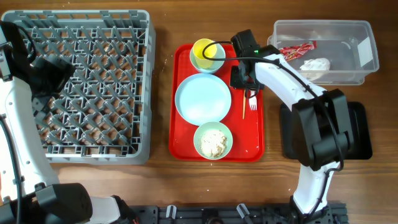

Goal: Sort waste into correct bins and load items into the dishwasher rack
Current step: 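Reach the right gripper to the tray and grasp the wooden chopstick, then carry the chopstick left and drop it into the dish rack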

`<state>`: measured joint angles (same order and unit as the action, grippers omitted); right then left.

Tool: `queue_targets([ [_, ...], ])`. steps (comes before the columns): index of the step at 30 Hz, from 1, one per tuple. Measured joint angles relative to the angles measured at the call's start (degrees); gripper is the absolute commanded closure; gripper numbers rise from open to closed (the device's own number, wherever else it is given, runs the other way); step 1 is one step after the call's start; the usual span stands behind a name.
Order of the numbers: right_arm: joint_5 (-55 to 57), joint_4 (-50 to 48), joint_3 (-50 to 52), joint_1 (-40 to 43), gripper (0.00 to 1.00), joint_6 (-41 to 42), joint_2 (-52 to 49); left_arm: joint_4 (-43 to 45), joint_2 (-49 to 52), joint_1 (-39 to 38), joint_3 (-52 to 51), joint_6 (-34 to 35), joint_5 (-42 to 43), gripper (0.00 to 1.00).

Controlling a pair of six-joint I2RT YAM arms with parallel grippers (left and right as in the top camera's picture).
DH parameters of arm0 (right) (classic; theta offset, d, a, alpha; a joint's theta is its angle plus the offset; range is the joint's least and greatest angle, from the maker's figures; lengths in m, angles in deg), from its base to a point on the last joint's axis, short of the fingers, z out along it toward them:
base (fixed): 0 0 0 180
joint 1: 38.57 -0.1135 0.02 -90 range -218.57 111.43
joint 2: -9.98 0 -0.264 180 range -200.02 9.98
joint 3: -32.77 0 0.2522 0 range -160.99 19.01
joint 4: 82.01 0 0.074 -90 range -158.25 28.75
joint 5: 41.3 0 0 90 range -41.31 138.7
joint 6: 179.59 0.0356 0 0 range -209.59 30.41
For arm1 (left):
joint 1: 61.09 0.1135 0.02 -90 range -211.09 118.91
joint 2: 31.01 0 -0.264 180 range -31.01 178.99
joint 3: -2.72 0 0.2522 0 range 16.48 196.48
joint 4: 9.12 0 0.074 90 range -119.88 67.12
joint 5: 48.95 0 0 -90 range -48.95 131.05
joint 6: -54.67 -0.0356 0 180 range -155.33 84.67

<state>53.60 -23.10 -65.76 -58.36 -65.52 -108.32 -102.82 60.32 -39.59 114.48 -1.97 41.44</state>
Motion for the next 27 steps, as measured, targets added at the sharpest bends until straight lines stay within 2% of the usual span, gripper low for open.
queue_targets([
  [12,0.5,-2.8,1.4,0.0,0.78,-1.5,-2.0,0.0,0.0,0.0,0.0,0.0,0.0,0.00],
  [13,0.5,-2.8,1.4,0.0,0.81,-1.5,-2.0,0.0,0.0,0.0,0.0,0.0,0.0,0.00],
  [15,0.3,-2.9,1.4,0.0,0.96,-1.7,-2.2,0.0,0.0,0.0,0.0,0.0,0.0,0.00],
  [20,0.2,-2.3,0.8,0.0,0.96,-1.7,-2.4,0.0,0.0,0.0,0.0,0.0,0.0,0.00],
  [27,-1.4,5.0,-3.7,0.3,0.96,-1.7,-1.6,0.0,0.0,0.0,0.0,0.0,0.0,0.00],
])
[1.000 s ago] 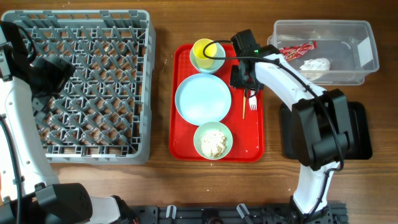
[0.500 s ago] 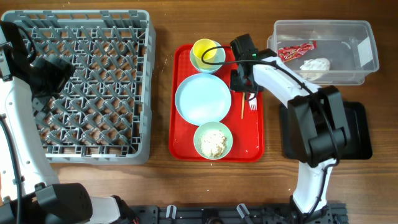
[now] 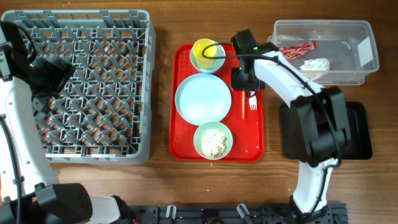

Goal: Sort waste into correct bins and load items into the dishwasher rack
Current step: 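Carry the chopstick left and drop it into the dish rack, then grasp the white plastic fork on the tray with the right gripper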

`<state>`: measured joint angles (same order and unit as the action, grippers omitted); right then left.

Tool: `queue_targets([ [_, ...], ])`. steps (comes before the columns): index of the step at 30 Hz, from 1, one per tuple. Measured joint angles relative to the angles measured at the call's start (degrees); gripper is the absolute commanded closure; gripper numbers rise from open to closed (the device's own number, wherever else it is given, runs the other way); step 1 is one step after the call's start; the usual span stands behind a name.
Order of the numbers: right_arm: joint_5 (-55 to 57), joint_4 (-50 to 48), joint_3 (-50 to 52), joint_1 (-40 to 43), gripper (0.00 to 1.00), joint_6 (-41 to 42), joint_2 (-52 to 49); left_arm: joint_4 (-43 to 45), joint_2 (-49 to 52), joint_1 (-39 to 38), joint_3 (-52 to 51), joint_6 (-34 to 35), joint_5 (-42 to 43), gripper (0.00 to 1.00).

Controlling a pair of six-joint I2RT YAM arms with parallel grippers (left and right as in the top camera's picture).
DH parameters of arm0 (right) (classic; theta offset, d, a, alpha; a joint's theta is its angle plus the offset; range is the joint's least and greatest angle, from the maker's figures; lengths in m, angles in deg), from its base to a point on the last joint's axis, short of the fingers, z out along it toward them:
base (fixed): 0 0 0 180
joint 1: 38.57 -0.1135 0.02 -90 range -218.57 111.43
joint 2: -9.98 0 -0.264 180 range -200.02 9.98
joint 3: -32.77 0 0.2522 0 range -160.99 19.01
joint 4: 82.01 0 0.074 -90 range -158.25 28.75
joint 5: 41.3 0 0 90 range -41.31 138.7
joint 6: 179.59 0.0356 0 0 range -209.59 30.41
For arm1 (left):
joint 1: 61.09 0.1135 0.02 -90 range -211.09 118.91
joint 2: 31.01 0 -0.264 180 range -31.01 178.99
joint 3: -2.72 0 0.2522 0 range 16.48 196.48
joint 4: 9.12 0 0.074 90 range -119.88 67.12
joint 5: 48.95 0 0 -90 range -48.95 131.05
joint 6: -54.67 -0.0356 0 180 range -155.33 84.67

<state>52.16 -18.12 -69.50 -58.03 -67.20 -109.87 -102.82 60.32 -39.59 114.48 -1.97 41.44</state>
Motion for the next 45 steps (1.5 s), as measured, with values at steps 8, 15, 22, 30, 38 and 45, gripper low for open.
queue_targets([
  [8,-21.2,-16.7,-4.9,-3.5,0.96,7.5,12.5,0.0,0.0,0.0,0.0,0.0,0.0,0.00],
  [15,-25.9,-37.0,-5.1,-20.0,0.96,20.7,9.8,0.0,0.0,0.0,0.0,0.0,0.0,0.00],
  [22,-21.7,-43.5,-5.0,-27.5,0.84,33.2,0.0,0.0,0.0,0.0,0.0,0.0,0.0,0.00],
  [30,-18.6,-43.3,-5.0,-27.6,0.49,35.4,-0.2,0.0,0.0,0.0,0.0,0.0,0.0,0.00],
  [38,-19.9,-21.6,-5.4,-18.5,0.48,24.0,9.2,0.0,0.0,0.0,0.0,0.0,0.0,0.00],
  [45,-3.1,4.3,-6.7,-0.3,0.54,12.5,23.0,0.0,0.0,0.0,0.0,0.0,0.0,0.00],
])
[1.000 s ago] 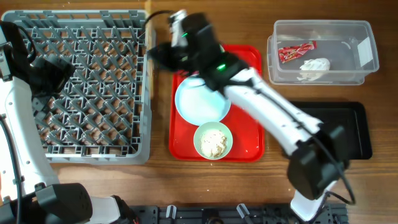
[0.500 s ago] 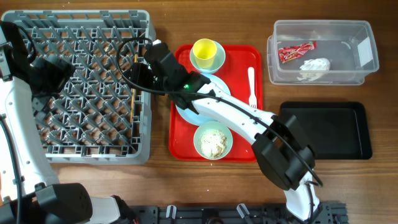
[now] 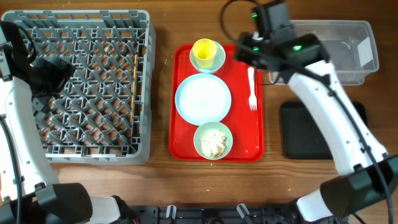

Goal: Sort waste into correct bins and load items into the dishwasher rack
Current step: 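Grasp the white plastic fork on the tray with the right gripper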

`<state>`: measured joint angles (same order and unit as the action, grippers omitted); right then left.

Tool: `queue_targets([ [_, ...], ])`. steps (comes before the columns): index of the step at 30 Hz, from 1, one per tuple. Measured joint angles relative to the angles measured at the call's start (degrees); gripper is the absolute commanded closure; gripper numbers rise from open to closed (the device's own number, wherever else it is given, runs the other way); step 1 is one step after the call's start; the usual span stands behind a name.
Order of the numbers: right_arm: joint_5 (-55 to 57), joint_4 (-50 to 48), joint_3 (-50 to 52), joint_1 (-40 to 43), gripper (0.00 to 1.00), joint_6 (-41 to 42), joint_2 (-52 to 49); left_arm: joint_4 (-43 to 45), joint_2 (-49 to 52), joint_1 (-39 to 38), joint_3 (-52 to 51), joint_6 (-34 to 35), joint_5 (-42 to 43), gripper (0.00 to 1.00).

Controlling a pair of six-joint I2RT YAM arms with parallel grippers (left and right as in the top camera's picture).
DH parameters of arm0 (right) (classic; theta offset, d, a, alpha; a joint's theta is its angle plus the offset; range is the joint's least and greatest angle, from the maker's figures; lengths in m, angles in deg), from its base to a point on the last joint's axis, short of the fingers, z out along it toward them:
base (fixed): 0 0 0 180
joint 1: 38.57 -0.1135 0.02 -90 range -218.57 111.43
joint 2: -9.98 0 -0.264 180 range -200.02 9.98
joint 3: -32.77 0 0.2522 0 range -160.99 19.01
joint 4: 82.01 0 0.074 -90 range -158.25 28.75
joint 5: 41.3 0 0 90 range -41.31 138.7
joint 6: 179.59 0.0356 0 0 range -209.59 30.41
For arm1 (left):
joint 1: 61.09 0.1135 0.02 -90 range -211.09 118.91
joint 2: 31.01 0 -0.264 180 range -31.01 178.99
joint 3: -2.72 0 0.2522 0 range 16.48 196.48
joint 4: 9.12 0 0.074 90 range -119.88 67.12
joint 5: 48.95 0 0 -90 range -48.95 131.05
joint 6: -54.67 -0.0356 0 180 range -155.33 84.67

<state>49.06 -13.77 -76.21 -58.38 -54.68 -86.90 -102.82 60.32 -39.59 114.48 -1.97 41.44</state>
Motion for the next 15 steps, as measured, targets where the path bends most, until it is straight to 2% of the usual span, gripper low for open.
queue_targets([
  [1,0.9,0.3,0.6,1.1,0.60,-1.8,-0.4,0.0,0.0,0.0,0.0,0.0,0.0,0.00],
  [3,2.3,0.7,2.8,3.1,0.63,-5.1,-2.2,0.0,0.0,0.0,0.0,0.0,0.0,0.00],
  [7,3.8,0.9,6.8,5.1,0.63,-10.4,-9.4,0.0,0.0,0.0,0.0,0.0,0.0,0.00],
  [15,3.8,-0.4,7.1,5.0,0.65,-15.2,-23.2,0.0,0.0,0.0,0.0,0.0,0.0,0.00],
])
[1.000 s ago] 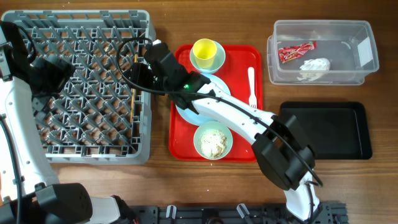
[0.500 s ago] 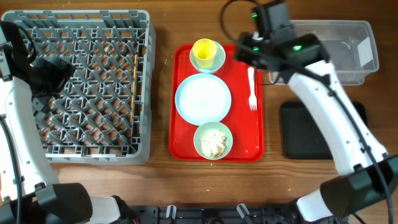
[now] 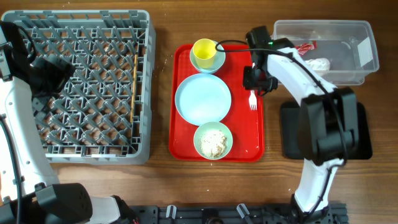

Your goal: Sort waste into correct bins and load items into the dishwasher rack

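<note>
A white fork [image 3: 252, 101] lies on the right side of the red tray [image 3: 249, 146], with only its tines showing. My right gripper [image 3: 254, 85] is directly over the fork's handle and hides it; I cannot tell how its jaws stand. Also on the tray are a yellow cup [image 3: 205, 50] in a green saucer, a pale blue plate [image 3: 203, 98], and a green bowl with food scraps [image 3: 213, 141]. A wooden chopstick [image 3: 134, 81] lies in the grey dishwasher rack [image 3: 87, 149]. My left gripper [image 3: 61, 67] hangs over the rack's left part, its jaws unclear.
A clear plastic bin [image 3: 367, 37] at the back right holds a red wrapper [image 3: 306, 46] and a white crumpled tissue [image 3: 317, 64]. A black bin [image 3: 357, 134] sits right of the tray, partly under my right arm.
My right gripper was above the tray's back right corner by the clear bin, with the whole fork in view. Now it is down over the fork's handle. Nothing else moved.
At first my right gripper was over a chopstick and the fork on the tray's right side, and it stayed there at the following moment. Later the chopstick lay in the rack and my right arm was near the clear bin. Now the gripper is over the fork.
</note>
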`<state>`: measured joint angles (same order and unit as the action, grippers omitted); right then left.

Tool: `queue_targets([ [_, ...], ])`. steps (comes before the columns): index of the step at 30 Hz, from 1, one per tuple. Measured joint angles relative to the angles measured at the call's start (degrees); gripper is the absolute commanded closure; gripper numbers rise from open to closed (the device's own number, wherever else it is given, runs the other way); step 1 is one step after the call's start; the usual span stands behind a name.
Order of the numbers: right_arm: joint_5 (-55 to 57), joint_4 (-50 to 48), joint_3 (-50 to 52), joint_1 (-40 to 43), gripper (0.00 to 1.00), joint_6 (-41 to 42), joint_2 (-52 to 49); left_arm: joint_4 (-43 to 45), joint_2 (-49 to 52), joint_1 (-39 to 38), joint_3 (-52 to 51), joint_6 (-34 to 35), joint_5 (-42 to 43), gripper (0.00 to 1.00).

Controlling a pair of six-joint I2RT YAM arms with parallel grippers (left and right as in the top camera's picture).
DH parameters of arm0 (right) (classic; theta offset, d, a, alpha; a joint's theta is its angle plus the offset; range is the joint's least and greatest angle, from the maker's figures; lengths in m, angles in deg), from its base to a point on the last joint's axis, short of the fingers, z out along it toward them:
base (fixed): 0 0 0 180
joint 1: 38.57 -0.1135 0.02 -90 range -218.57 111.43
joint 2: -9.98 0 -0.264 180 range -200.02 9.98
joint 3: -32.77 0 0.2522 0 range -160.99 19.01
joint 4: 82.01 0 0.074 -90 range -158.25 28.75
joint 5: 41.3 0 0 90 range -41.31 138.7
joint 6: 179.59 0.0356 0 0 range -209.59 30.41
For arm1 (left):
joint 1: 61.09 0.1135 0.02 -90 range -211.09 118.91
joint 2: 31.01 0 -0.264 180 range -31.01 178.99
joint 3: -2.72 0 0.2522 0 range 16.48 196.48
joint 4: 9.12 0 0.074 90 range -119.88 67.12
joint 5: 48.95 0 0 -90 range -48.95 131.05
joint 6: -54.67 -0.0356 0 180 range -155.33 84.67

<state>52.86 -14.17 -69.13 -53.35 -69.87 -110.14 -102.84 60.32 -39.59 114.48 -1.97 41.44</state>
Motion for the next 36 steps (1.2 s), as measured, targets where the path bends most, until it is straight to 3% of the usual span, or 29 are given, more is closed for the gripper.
queue_targets([
  [6,-0.3,-2.7,0.1,-0.4,0.70,-2.8,-2.4,0.0,0.0,0.0,0.0,0.0,0.0,0.00],
  [8,-0.3,-2.7,0.1,-0.4,0.79,-3.4,-2.4,0.0,0.0,0.0,0.0,0.0,0.0,0.00],
  [13,-0.4,-3.4,0.3,-0.4,0.85,-3.8,-2.4,0.0,0.0,0.0,0.0,0.0,0.0,0.00],
  [15,-0.6,-4.2,0.6,-0.4,0.96,-3.8,-2.4,0.0,0.0,0.0,0.0,0.0,0.0,0.00],
  [20,-2.1,-5.2,1.5,-0.2,0.96,-2.9,-1.8,0.0,0.0,0.0,0.0,0.0,0.0,0.00],
  [27,-12.7,3.0,-5.7,-0.2,0.96,-2.0,-0.3,0.0,0.0,0.0,0.0,0.0,0.0,0.00],
  [32,-27.5,-9.3,-9.7,-2.3,0.96,3.9,10.6,0.0,0.0,0.0,0.0,0.0,0.0,0.00],
  [36,-32.7,-25.5,-10.9,-11.4,0.96,13.3,11.8,0.0,0.0,0.0,0.0,0.0,0.0,0.00],
])
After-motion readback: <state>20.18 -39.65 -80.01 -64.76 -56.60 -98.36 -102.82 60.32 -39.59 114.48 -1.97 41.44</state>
